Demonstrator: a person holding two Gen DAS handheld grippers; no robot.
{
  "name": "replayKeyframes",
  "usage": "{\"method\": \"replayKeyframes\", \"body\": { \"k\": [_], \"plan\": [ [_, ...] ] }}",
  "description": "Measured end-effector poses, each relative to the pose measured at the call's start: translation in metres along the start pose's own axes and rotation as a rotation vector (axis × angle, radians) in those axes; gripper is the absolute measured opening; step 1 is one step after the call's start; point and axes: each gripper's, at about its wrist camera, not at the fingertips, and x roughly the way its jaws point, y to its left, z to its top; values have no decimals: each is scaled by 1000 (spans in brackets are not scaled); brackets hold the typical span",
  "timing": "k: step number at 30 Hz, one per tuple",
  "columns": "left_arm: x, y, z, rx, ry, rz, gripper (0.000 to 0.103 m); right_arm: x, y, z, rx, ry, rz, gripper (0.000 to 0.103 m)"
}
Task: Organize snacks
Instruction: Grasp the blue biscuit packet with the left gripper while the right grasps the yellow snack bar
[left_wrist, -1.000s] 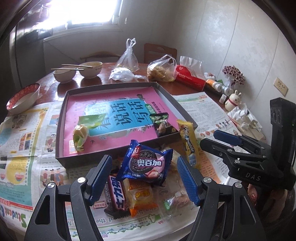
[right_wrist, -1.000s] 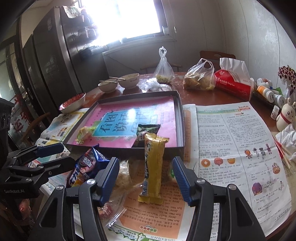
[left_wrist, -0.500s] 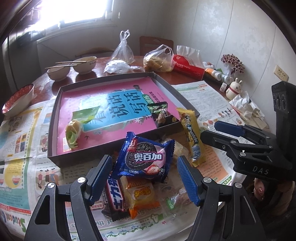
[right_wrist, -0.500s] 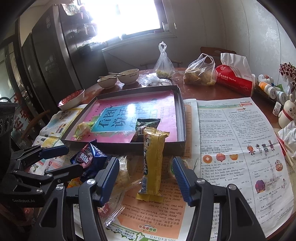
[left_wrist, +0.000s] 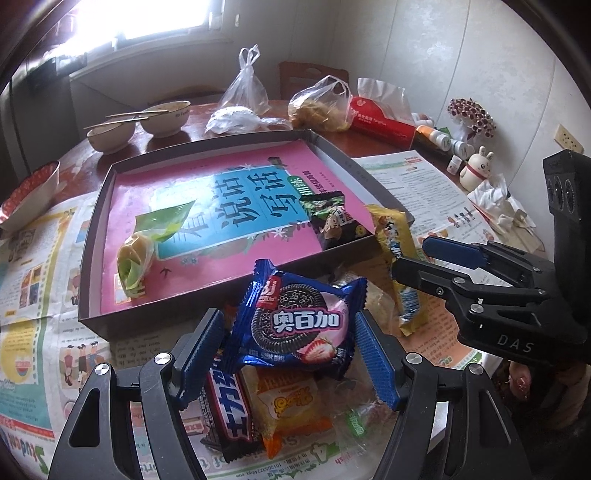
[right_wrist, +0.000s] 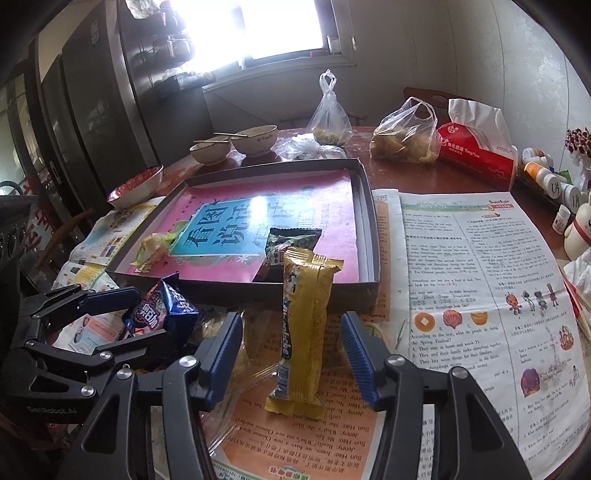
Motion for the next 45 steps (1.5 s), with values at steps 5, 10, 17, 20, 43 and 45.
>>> {"method": "replayKeyframes", "body": {
  "k": [5, 10, 17, 20, 43, 45],
  "plan": [
    [5, 3, 1, -6, 2, 0, 74, 11, -1, 1, -8, 13, -13, 42],
    [8, 3, 1, -7, 9, -5, 74, 17, -1, 2, -6, 19, -5, 35],
    [13, 5, 3, -12, 14, -2, 74, 27, 2, 3, -16, 33, 8, 27],
    [15, 6, 4, -23, 17, -11, 74, 26, 2, 3, -16, 27, 15, 23],
    [-10, 19, 7, -76, -53, -19, 55, -11, 3, 19, 1, -83, 61, 17],
    [-13, 21, 8, -81, -61, -18, 55, -15, 4, 22, -3, -96, 62, 17]
  ]
}}
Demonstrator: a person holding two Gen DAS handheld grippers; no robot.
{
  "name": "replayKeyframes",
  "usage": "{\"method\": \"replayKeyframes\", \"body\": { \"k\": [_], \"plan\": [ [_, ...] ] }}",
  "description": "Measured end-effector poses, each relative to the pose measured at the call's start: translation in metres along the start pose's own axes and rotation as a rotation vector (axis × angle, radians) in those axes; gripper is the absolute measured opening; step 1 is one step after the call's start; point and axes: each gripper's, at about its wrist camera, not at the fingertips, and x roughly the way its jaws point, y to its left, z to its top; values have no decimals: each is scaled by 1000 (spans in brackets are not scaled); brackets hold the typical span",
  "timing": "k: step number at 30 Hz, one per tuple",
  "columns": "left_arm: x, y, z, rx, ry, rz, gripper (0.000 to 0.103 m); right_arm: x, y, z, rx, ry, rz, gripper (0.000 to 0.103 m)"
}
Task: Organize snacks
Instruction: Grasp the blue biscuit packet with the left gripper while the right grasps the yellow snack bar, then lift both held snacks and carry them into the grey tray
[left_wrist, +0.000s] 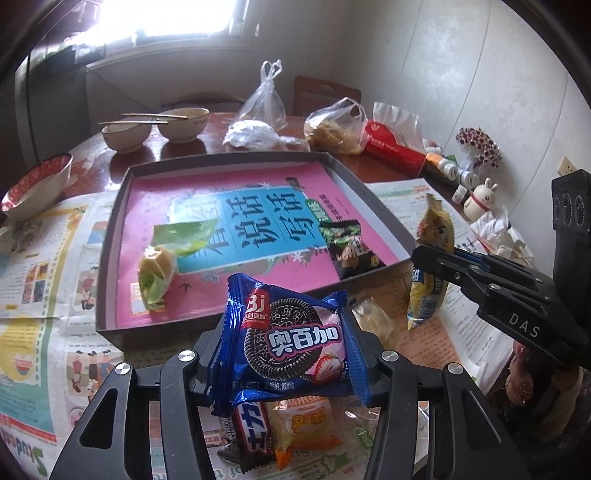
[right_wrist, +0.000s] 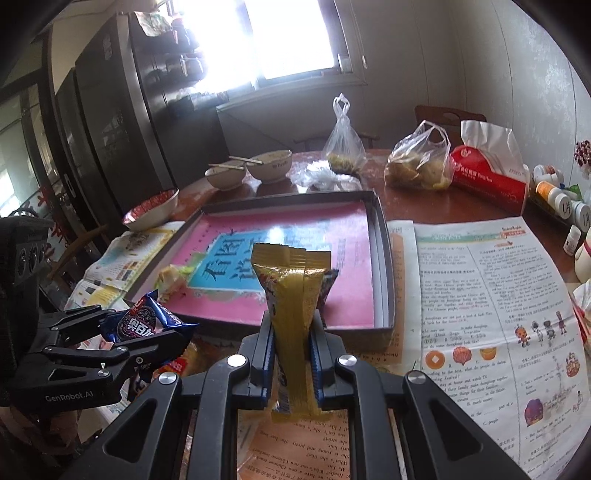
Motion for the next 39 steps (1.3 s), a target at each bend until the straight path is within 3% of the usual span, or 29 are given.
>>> {"method": "replayKeyframes", "body": {
  "k": [18, 39],
  "plan": [
    [-12, 18, 22, -58, -69, 30, 55, -13, -1, 27, 8, -89, 6, 17],
    [17, 24, 58, -99, -78, 32, 55, 0, -17, 49, 50, -127, 3, 17]
  ]
}}
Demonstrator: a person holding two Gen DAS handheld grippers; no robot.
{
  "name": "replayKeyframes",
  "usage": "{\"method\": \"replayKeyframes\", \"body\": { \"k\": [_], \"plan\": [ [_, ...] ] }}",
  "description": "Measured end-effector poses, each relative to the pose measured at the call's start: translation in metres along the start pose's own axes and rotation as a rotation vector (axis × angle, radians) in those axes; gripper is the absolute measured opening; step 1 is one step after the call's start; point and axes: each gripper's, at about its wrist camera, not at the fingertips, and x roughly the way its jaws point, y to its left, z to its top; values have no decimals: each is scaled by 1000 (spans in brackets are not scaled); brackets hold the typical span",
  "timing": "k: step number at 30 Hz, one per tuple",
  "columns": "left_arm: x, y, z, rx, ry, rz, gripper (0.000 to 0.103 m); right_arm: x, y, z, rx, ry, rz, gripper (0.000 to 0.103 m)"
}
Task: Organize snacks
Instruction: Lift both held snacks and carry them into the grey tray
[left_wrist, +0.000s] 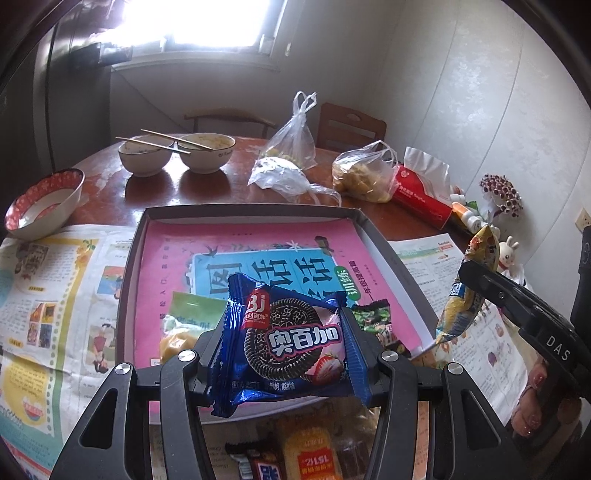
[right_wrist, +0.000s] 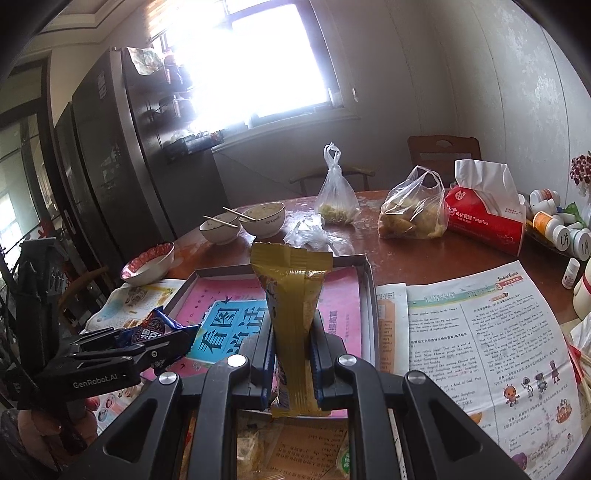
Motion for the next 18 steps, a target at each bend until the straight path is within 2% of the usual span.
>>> {"method": "replayKeyframes", "body": {
  "k": [18],
  "plan": [
    [37, -3, -5, 13, 56, 30, 55, 35, -22, -12, 32, 78, -35, 17]
  ]
}}
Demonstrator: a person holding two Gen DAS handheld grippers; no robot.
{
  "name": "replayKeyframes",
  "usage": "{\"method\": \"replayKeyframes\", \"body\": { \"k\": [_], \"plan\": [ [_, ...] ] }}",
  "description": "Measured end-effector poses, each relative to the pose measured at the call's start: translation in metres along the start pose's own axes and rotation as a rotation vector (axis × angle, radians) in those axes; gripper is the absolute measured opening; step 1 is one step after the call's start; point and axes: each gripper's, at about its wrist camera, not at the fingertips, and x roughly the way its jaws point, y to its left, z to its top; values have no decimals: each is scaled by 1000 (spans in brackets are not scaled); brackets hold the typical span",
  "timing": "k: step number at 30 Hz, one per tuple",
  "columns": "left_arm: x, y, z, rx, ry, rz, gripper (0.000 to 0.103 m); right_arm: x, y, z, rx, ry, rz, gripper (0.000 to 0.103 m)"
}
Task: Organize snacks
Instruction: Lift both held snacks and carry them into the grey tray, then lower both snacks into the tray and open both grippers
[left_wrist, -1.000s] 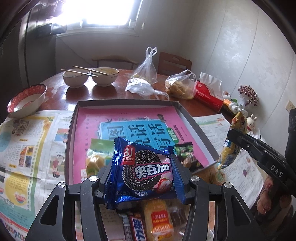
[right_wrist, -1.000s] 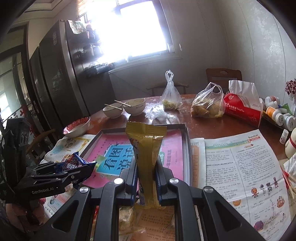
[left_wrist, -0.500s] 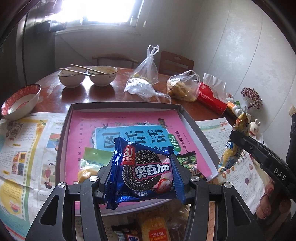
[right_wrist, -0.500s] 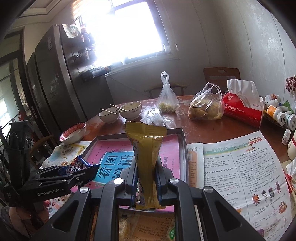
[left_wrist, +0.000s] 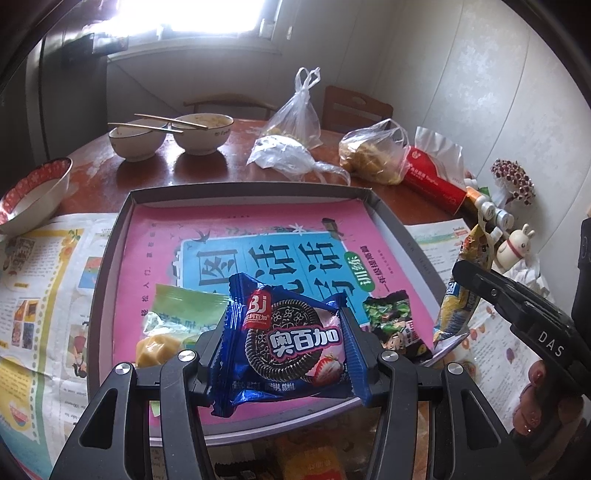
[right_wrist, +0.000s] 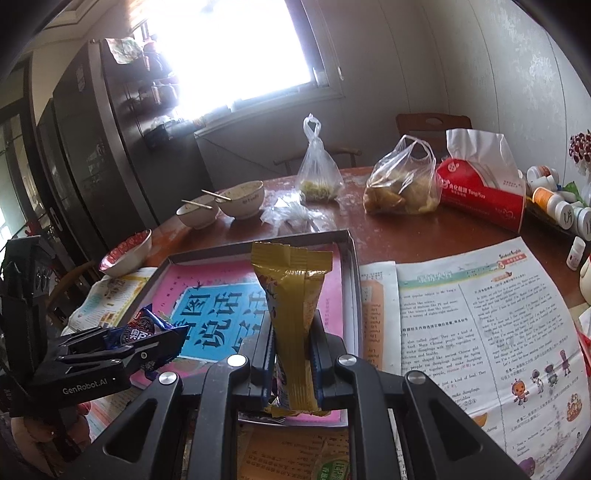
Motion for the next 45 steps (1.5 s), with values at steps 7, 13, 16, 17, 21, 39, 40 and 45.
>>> {"method": "replayKeyframes", "body": {
  "k": [7, 13, 16, 17, 21, 39, 40, 45],
  "plan": [
    [6, -1, -2, 12, 15, 9, 55, 10, -2, -4, -2, 38, 2, 17],
    [10, -2, -2, 15, 23, 10, 55, 18, -5, -7, 10, 68, 4, 17],
    [11, -1, -2, 14, 24, 10, 55, 19, -4, -9, 8, 72, 2, 17],
    [11, -1, -2, 14, 25, 10, 55, 20, -4, -9, 7, 73, 3, 17],
    [12, -1, -3, 13, 31, 12, 55, 23, -5, -9, 9, 82, 0, 17],
    [18, -2, -2, 17, 54, 14, 55, 31, -12, -12, 48, 122, -14, 19],
    [18, -2, -2, 19, 55, 15, 55, 31, -11, -12, 47, 123, -14, 19],
    [18, -4, -4, 24, 61, 12, 55, 30, -10, -12, 43, 119, -17, 23]
  ]
}}
